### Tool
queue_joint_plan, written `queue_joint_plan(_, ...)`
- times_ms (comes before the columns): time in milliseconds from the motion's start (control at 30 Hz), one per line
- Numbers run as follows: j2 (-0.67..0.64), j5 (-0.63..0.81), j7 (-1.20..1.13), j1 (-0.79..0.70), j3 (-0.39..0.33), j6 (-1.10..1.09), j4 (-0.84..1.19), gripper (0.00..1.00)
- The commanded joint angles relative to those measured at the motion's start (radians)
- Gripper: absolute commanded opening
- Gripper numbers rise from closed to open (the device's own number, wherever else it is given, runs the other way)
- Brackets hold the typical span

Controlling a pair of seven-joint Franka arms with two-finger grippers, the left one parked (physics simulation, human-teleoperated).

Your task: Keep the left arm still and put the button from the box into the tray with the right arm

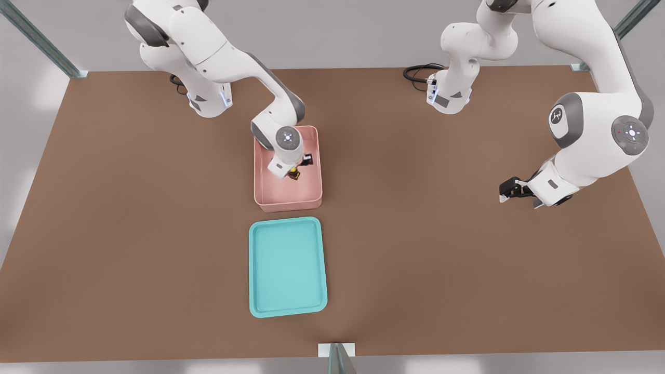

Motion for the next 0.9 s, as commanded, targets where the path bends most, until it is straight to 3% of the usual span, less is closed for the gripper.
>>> queue_joint_plan(0, -0.001, -0.002, 0.273, 0.0, 0.0, 0.117, -0.015, 1.0)
queue_joint_plan(267, -0.005, -0.013, 0.273, -0.005, -0.023, 0.126, -0.058, 0.99)
queue_joint_plan(400, -0.004, -0.011, 0.299, -0.005, -0.024, 0.128, -0.055, 0.75)
queue_joint_plan(467, 0.002, -0.008, 0.318, 0.0, -0.024, 0.128, -0.044, 0.73)
queue_joint_plan(567, 0.005, -0.008, 0.332, 0.002, -0.024, 0.128, -0.038, 0.48)
queue_joint_plan(667, 0.005, -0.008, 0.332, 0.0, -0.026, 0.128, -0.038, 0.36)
queue_joint_plan(867, -0.131, -0.01, 0.335, -0.06, -0.029, -0.009, 0.019, 0.36)
